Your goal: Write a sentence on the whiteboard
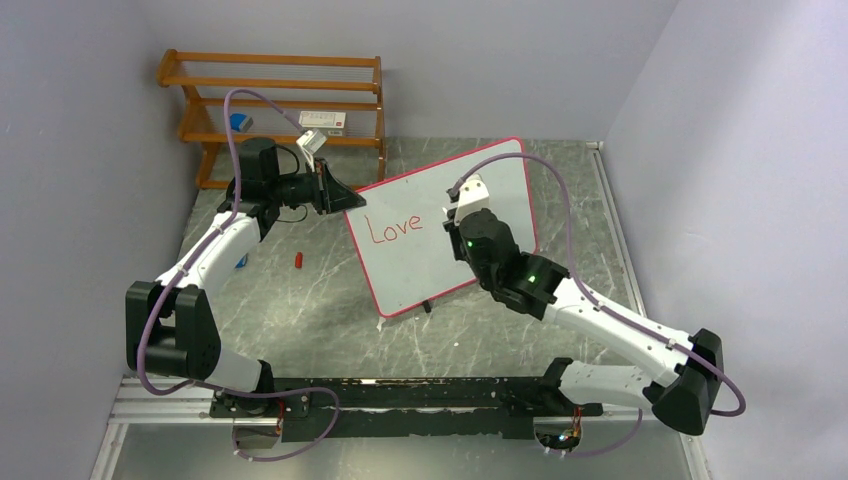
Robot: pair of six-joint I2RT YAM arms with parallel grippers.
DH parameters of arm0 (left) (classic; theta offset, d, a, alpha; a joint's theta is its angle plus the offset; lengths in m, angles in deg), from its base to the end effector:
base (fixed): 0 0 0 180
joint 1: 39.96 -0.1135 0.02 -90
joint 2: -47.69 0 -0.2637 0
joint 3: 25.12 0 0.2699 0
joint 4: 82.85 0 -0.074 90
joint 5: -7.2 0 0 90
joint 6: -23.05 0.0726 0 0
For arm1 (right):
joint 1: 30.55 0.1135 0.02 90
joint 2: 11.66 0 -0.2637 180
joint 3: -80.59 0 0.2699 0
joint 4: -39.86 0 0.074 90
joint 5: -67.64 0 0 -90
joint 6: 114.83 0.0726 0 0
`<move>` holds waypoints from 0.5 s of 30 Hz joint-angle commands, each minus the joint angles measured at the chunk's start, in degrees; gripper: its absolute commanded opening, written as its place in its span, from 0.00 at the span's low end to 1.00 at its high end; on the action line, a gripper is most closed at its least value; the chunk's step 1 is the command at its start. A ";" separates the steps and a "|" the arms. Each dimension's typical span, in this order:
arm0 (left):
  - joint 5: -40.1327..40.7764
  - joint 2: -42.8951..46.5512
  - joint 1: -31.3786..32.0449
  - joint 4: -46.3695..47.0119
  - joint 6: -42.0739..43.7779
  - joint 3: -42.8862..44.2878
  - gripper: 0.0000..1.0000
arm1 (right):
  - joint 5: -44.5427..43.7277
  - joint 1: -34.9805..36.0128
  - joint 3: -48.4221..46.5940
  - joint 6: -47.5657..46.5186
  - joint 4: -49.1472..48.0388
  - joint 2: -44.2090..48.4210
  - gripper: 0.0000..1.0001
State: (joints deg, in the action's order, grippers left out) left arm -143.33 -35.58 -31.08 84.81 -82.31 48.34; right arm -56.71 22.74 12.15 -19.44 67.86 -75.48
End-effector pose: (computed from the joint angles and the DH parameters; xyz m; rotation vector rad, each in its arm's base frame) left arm 0.3426 -0.1175 0.2880 0.6127 1.8647 -1.3004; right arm 0.2096 0.2125 0.3187 -0.4115 1.8608 0.0982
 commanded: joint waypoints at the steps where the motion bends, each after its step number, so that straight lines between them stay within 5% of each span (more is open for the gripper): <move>1: 2.04 -1.83 1.66 -5.69 3.49 -0.24 0.05 | 3.25 -1.72 0.84 -1.30 -3.23 1.01 0.00; 15: 2.04 -2.16 1.66 -6.08 3.76 -0.11 0.05 | 5.84 -3.64 -0.57 -2.51 -5.26 -1.73 0.00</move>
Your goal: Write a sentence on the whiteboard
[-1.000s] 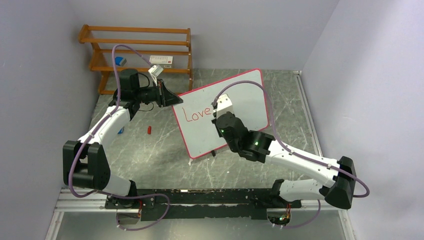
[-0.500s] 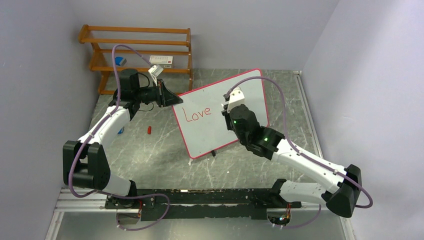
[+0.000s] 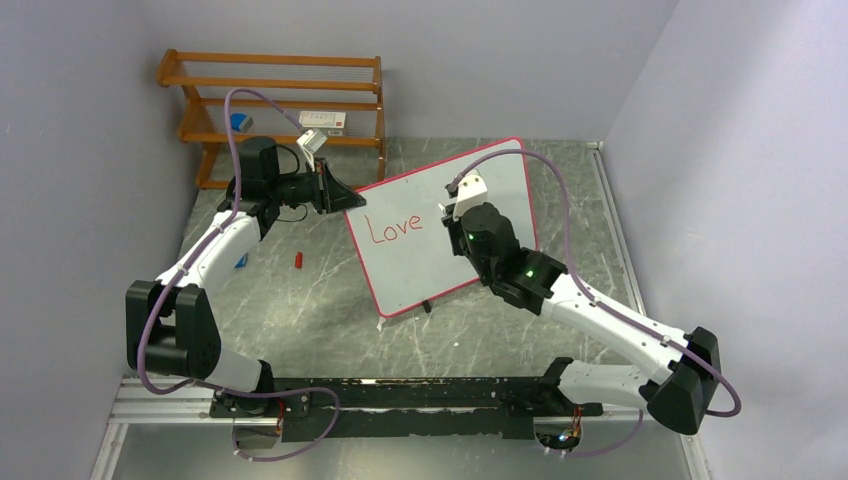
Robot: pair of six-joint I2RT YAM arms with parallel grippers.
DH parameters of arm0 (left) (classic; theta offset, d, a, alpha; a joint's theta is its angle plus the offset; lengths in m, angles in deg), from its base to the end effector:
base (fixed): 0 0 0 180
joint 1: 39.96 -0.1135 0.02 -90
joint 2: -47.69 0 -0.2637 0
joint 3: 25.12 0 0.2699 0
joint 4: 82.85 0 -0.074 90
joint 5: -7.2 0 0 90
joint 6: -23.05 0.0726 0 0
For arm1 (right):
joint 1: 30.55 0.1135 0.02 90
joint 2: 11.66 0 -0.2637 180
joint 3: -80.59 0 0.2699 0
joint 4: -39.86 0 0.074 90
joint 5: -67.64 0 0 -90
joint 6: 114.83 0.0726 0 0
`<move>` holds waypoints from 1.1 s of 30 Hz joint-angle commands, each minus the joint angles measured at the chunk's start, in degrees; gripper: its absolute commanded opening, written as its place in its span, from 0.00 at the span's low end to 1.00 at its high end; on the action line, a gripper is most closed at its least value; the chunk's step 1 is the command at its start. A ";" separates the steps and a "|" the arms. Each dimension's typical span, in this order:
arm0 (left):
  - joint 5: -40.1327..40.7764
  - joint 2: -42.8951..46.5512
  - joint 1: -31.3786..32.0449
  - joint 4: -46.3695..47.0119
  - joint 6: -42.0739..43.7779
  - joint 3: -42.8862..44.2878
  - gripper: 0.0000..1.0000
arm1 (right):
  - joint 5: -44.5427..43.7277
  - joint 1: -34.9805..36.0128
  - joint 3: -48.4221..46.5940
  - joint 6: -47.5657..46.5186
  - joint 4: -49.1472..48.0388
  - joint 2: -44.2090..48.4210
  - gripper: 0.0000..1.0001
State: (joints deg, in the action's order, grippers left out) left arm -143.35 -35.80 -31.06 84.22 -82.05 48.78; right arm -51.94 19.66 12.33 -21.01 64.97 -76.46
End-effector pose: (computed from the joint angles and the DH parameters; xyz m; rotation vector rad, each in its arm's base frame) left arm 0.3435 -0.1178 0.2885 0.6142 1.8680 -1.3006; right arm 0.2225 0.2111 0.3178 -0.4284 1.8508 0.1368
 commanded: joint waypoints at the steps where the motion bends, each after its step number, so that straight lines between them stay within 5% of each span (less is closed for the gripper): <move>1: 2.10 -1.95 1.64 -5.40 3.56 -0.54 0.05 | 1.11 -0.59 -0.94 -1.06 -2.54 -1.03 0.00; 33: 1.97 -2.30 1.64 -5.24 3.25 -0.55 0.05 | 2.07 -1.44 -3.06 -1.04 -0.34 -4.20 0.00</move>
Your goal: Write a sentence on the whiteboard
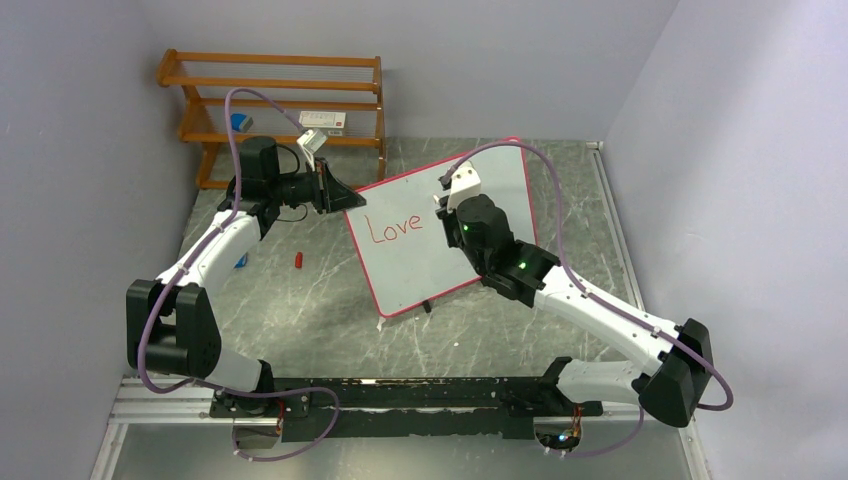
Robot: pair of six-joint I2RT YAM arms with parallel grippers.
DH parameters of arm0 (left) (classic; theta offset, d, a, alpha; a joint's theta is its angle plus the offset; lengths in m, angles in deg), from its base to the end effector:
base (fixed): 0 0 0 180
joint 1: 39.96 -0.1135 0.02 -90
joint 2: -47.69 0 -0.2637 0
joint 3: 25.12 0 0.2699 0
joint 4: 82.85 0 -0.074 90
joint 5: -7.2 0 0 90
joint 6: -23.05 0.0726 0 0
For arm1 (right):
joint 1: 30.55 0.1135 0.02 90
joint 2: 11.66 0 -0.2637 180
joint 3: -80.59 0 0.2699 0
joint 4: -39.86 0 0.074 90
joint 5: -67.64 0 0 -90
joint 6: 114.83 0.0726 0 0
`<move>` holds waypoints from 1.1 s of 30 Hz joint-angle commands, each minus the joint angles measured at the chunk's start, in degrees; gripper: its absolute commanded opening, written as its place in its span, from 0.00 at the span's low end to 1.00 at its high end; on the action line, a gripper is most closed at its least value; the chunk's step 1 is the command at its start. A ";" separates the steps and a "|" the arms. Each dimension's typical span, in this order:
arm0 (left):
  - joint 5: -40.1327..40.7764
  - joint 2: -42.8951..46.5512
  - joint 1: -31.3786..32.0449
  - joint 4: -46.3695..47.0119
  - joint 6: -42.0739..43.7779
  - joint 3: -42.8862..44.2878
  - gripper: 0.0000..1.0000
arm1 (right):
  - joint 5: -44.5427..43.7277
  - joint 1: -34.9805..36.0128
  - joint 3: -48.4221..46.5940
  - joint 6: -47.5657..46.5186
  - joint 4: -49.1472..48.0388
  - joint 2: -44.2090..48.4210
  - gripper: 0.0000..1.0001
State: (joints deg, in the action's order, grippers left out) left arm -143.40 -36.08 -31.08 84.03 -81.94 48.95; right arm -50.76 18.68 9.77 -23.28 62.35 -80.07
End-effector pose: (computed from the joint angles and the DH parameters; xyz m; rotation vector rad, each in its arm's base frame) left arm 0.3444 -0.1178 0.2876 0.6138 1.8716 -1.3020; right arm 0.2365 0.2214 0.3227 -0.4486 1.8254 0.1318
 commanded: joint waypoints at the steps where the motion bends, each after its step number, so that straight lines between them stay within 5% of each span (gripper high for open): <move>1: 2.06 -2.01 1.66 -5.05 3.16 -0.68 0.05 | 0.97 -0.45 -0.35 1.45 2.68 -0.57 0.00; 33: 2.33 -2.19 1.66 -5.29 3.37 -0.60 0.05 | 3.26 -0.38 3.61 5.66 8.28 1.99 0.00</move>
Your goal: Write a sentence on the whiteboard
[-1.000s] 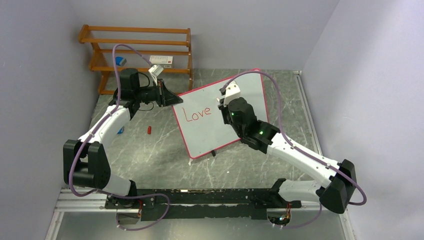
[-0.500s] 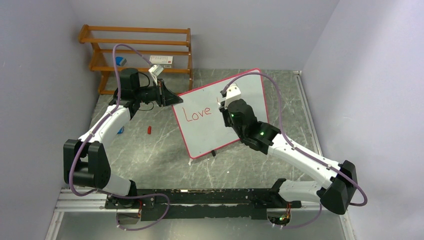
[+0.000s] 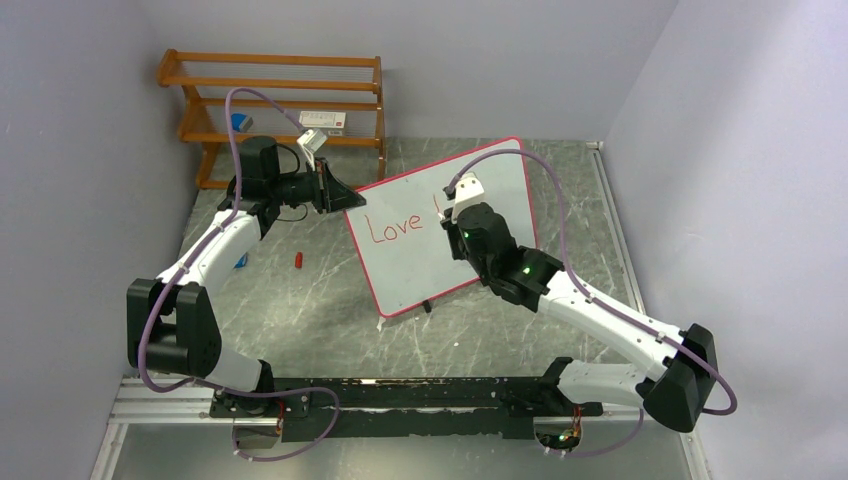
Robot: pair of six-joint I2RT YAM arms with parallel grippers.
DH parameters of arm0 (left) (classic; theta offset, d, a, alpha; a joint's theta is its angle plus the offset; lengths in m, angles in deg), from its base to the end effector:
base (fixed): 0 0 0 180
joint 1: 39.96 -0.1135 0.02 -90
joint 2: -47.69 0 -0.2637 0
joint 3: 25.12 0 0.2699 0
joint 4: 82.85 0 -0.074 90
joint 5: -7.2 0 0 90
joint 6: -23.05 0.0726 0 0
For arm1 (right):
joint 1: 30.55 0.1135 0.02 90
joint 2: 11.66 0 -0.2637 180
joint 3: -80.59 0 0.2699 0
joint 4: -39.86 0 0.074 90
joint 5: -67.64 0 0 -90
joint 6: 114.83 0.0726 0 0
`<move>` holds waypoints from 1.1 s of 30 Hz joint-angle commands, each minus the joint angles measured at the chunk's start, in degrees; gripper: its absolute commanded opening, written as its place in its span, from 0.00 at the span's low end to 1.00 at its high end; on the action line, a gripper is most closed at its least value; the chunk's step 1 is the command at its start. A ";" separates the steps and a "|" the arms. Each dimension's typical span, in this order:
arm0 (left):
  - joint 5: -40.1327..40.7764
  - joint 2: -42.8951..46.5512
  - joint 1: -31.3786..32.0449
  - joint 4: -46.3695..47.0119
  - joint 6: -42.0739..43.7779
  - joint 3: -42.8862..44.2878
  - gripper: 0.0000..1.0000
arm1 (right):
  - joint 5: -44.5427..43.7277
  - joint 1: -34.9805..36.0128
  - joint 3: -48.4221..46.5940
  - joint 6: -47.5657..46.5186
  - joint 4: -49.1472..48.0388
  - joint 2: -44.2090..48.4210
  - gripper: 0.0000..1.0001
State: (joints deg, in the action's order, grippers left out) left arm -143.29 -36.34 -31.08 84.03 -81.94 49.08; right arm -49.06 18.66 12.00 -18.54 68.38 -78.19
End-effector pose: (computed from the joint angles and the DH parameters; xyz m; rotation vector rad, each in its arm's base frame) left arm 0.3455 -0.1179 0.2869 0.6114 1.8743 -1.3010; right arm 0.2266 0.2126 0.3032 -0.4495 1.9318 0.1537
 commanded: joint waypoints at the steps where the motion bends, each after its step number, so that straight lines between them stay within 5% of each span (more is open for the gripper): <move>1: 2.22 -1.92 1.66 -5.34 3.34 -0.72 0.05 | 1.56 -0.36 1.42 0.99 2.37 0.17 0.00; 33: 2.20 -1.93 1.66 -5.41 3.40 -0.74 0.05 | -1.15 -0.10 2.58 -0.55 -3.99 3.15 0.00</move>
State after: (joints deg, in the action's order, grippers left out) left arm -143.46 -36.34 -31.08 83.98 -81.94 49.17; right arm -49.08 18.68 14.18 -18.06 67.75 -75.26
